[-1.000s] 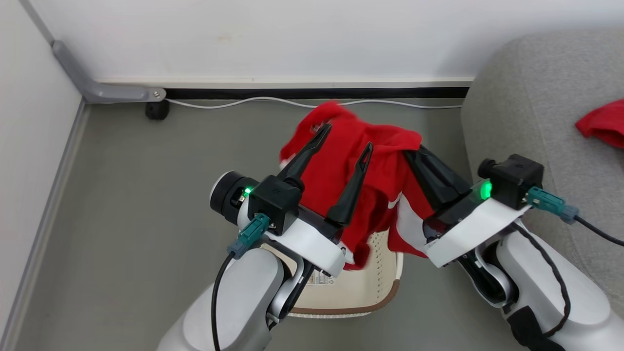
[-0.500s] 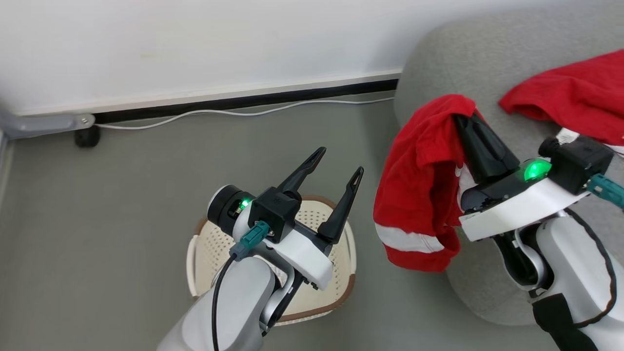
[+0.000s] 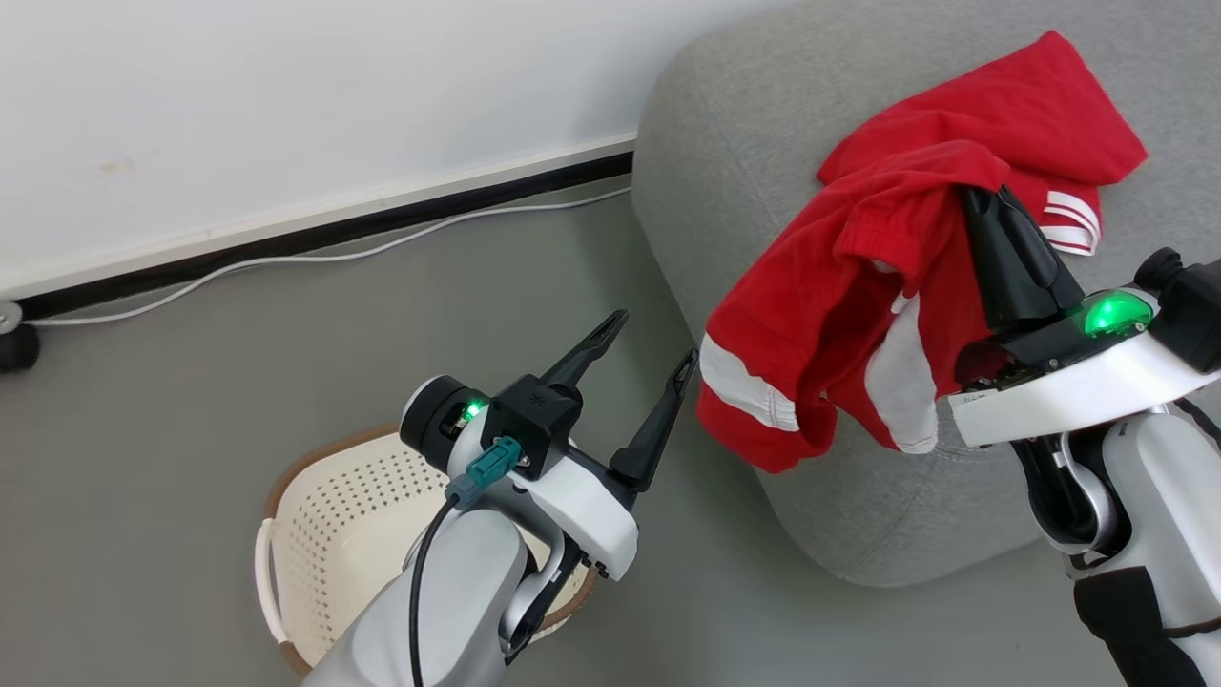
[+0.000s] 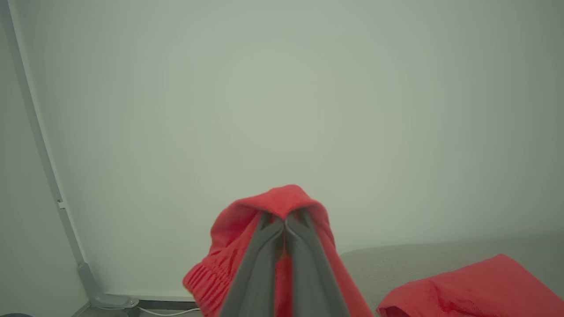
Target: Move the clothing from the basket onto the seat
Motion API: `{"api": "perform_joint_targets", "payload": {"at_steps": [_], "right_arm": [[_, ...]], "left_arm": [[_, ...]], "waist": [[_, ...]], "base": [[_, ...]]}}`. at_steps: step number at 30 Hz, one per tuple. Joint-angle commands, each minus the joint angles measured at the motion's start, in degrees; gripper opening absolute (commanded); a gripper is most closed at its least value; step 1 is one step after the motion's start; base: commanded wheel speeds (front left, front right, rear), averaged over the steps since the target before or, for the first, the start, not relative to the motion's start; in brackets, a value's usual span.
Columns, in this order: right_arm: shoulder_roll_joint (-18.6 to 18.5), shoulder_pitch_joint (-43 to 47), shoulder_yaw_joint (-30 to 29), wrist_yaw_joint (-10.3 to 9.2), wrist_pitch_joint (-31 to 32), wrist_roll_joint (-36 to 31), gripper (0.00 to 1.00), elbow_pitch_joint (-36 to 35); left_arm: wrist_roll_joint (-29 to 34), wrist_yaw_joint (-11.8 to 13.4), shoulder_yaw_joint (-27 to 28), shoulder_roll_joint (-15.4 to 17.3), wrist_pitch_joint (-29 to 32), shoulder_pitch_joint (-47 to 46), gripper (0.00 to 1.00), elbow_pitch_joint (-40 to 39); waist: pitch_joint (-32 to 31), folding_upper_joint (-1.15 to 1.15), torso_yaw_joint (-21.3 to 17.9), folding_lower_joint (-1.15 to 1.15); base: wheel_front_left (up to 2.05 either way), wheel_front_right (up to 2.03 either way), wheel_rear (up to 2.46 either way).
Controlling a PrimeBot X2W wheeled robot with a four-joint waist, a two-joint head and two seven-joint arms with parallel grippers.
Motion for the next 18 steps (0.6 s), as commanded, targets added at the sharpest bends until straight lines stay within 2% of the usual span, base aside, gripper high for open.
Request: {"api": "perform_joint_targets", "payload": {"at_steps": [1, 12, 18], "right_arm": [[-0.11, 0.74, -0.12, 0.17, -0.35, -0.12, 0.0, -1.98], [-0.32, 1.58, -2.03, 0.17, -0.35, -0.05, 0.0, -4.54], [-1.03, 3.36, -7.19, 0.17, -0.35, -0.04, 0.0, -5.27]], "left_arm": [[-0.44, -0.43, 1.79, 0.29, -0.34, -0.13, 1.0, -1.12], [-0.48, -1.01, 2.71, 0.29, -0.34, 1.02, 1.0, -0.9], [-0.48, -1.57, 1.83, 0.29, -0.34, 0.78, 1.0, -1.06]], "waist": [[-0.29, 0.0, -2.47, 0.0], [-0.25, 0.0, -11.16, 0.0], [0.51, 0.0, -12.43, 0.0]], "base": [[0.0, 0.0, 0.0], [0.0, 0.0, 0.0], [0.0, 0.0, 0.0]]}}
